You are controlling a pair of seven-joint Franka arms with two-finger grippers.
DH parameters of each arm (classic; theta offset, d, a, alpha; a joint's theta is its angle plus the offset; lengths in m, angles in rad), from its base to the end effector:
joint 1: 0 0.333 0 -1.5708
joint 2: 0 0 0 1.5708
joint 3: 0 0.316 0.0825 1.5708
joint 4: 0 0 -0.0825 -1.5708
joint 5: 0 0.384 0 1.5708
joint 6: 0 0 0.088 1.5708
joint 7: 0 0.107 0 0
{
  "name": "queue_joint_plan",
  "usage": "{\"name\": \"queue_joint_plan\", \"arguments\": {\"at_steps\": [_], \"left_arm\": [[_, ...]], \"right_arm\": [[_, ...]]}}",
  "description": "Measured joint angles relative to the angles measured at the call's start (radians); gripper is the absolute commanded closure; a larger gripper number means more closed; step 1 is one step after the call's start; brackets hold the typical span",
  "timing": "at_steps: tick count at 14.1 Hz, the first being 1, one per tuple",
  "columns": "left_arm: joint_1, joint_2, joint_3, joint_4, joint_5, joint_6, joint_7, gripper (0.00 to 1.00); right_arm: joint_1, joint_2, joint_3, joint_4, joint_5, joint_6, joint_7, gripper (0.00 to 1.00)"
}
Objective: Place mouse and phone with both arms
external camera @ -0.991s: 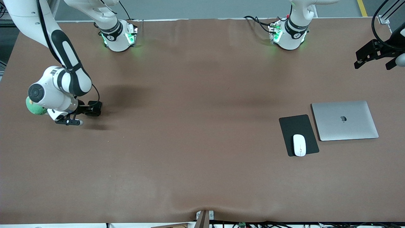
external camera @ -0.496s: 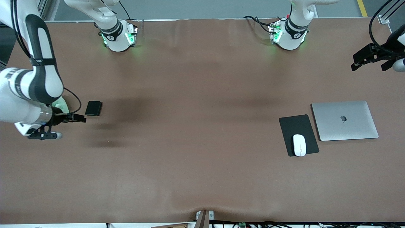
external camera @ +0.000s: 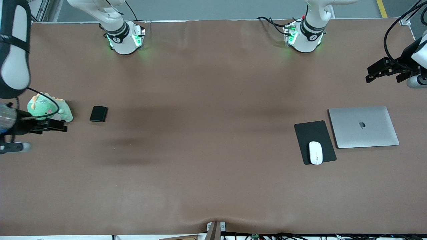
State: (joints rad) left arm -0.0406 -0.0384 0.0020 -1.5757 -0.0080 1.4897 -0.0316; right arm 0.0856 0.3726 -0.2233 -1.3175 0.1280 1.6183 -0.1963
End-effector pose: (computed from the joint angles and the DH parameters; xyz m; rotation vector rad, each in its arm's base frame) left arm 0.5337 -0.0215 0.6362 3.1343 -0.0117 -0.0750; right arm 0.6601 -0.0526 0.5252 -3.0827 -0.0937 0.0841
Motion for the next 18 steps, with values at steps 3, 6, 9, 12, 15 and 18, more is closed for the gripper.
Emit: {"name": "queue_joint_plan", "arguments": {"at_steps": [3, 6, 9, 12, 15, 18], "left_arm": [[0.000, 0.000, 0.000, 0.003, 0.000, 0.000, 0.002, 0.00], [0.001, 0.000, 0.001, 0.000, 0.000, 0.035, 0.016, 0.00], [0.002, 0.002, 0.004, -0.006, 0.000, 0.051, 0.018, 0.00], [0.013, 0.006, 0.009, -0.006, 0.002, 0.057, 0.023, 0.00], [0.012, 0.016, 0.008, -0.006, 0.005, 0.065, 0.028, 0.00], [0.011, 0.017, 0.007, -0.006, 0.005, 0.067, 0.028, 0.00]], "right_arm": [[-0.001, -0.001, -0.007, 0.087, -0.005, -0.050, 0.000, 0.00], [-0.011, -0.033, -0.012, 0.121, -0.009, -0.115, 0.000, 0.00], [-0.015, -0.100, -0.012, 0.129, -0.011, -0.176, 0.000, 0.00], [-0.015, -0.178, 0.001, 0.121, -0.012, -0.263, 0.001, 0.00], [-0.028, -0.279, 0.048, 0.028, -0.055, -0.269, 0.002, 0.00], [-0.069, -0.365, 0.143, -0.104, -0.090, -0.250, 0.009, 0.00]]}}
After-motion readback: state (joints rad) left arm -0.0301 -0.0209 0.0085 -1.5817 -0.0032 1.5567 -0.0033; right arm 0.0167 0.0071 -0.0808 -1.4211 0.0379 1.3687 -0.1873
